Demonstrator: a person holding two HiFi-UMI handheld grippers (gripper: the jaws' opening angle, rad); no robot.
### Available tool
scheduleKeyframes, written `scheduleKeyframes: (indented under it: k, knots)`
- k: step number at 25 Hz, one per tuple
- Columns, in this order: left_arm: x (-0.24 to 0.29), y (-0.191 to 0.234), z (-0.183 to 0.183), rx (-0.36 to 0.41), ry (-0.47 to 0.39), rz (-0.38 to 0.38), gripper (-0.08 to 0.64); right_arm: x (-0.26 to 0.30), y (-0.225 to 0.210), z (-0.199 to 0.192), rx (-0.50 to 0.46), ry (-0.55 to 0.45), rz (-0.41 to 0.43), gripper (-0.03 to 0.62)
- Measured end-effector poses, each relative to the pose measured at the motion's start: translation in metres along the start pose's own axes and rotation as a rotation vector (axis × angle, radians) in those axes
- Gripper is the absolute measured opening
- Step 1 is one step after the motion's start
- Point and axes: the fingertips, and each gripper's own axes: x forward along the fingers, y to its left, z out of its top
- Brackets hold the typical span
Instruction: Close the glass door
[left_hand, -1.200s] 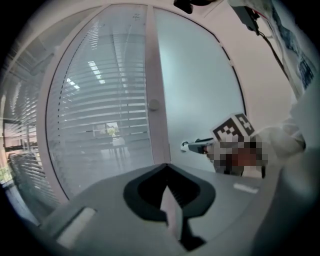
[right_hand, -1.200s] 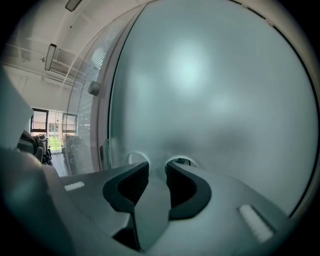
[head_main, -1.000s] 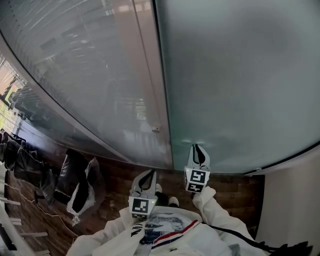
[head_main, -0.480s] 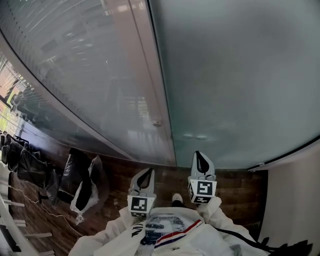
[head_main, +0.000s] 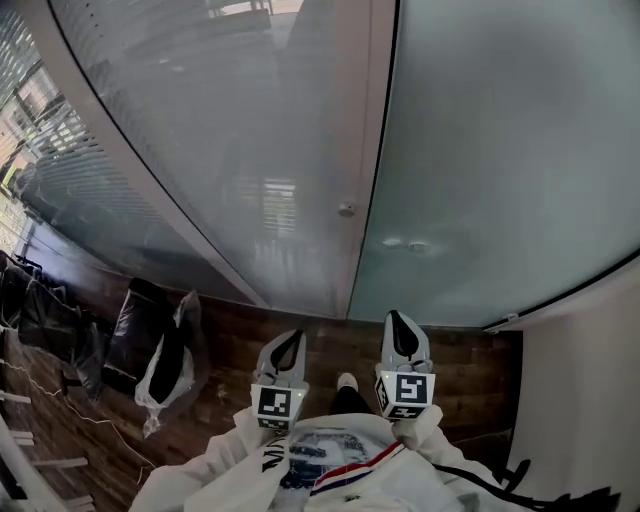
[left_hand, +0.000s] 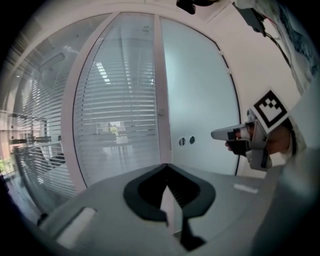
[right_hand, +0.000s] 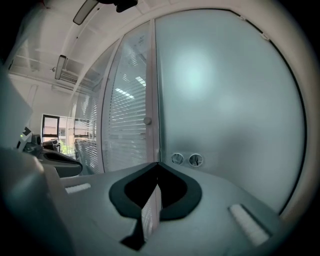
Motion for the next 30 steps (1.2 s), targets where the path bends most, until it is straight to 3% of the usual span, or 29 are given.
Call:
scheduleKeyframes:
  k: [8, 17, 23, 30]
  knots:
    - [-0.073, 0.010, -0.026, -0.018, -0.008, -0.038, 0.003, -0.066, 0.066, -0.020, -0.011, 0.023, -0.020, 0.006]
    - [-0.150, -0.003, -0.039, -0.008, -0.039, -0.114, 0.003, -0.151, 0.111, -0.036, -0.027, 0.035, -0.103, 0.006]
    - [-0.185, -0.029, -0.040, 0.011, -0.061, -0.184, 0.003, -0.202, 0.128, -0.041, -0.039, 0.028, -0.141, 0.006]
    - [-0.209, -0.048, -0.040, 0.020, -0.062, -0.187, 0.002, -0.242, 0.133, -0.038, -0.046, -0.001, -0.132, 0.006]
